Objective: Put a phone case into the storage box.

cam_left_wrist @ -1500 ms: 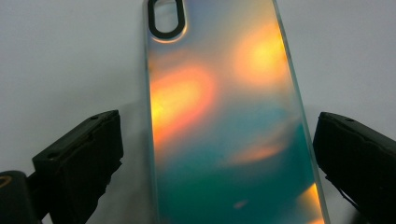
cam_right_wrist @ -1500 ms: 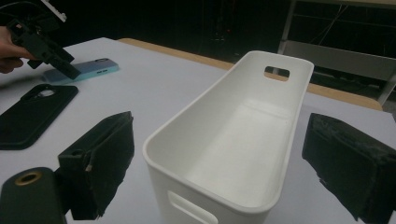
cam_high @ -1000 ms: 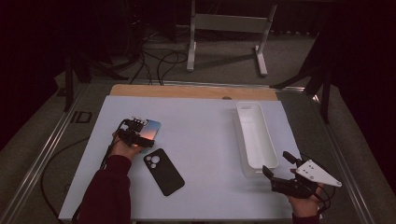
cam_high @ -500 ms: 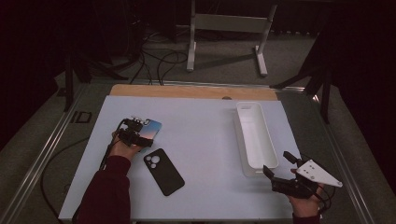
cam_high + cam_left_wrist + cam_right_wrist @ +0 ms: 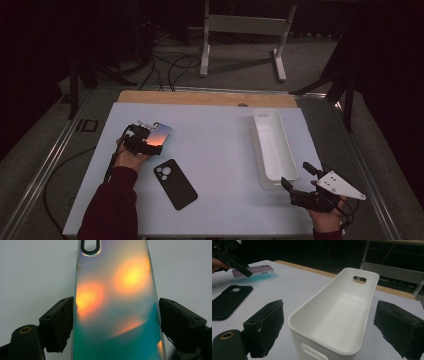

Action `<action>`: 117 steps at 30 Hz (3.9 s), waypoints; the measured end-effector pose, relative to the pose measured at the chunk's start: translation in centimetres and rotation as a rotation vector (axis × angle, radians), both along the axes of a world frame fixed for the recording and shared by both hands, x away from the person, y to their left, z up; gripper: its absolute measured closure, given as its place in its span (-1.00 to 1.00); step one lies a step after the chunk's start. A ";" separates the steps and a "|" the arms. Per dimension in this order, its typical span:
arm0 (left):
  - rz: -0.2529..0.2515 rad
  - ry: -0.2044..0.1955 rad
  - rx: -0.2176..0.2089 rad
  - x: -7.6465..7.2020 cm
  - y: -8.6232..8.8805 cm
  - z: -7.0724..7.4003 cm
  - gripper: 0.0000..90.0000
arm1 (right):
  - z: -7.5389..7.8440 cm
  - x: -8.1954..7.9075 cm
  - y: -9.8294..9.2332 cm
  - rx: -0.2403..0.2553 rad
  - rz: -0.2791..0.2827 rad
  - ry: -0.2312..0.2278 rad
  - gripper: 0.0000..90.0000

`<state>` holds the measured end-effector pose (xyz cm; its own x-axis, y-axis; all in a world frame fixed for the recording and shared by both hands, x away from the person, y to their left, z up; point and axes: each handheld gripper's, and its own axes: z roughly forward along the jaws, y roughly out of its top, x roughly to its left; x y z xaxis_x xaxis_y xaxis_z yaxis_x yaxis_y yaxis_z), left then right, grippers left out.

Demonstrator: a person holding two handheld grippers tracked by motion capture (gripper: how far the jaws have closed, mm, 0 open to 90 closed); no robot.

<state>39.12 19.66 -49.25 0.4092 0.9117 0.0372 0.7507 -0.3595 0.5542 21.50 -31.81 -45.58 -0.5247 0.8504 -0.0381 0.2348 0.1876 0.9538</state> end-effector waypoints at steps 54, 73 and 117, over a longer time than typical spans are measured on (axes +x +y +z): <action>-0.295 -0.264 -0.001 -4.2 -7.4 7.7 -0.62 | 2.4 2.2 2.6 0.025 0.112 0.076 -0.80; -0.483 -0.346 -0.035 -7.5 -12.9 10.2 -0.62 | 3.8 5.2 4.1 0.142 0.201 0.147 -0.80; -0.734 -0.460 -0.080 -11.9 -18.7 10.0 -0.62 | 5.5 7.0 9.2 0.306 0.409 0.330 0.45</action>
<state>27.19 0.96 -39.23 0.8545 0.4303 0.2908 0.0394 -0.6121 0.7898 28.46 -22.57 -40.09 -0.7536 0.5239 0.3970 0.4943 0.0535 0.8677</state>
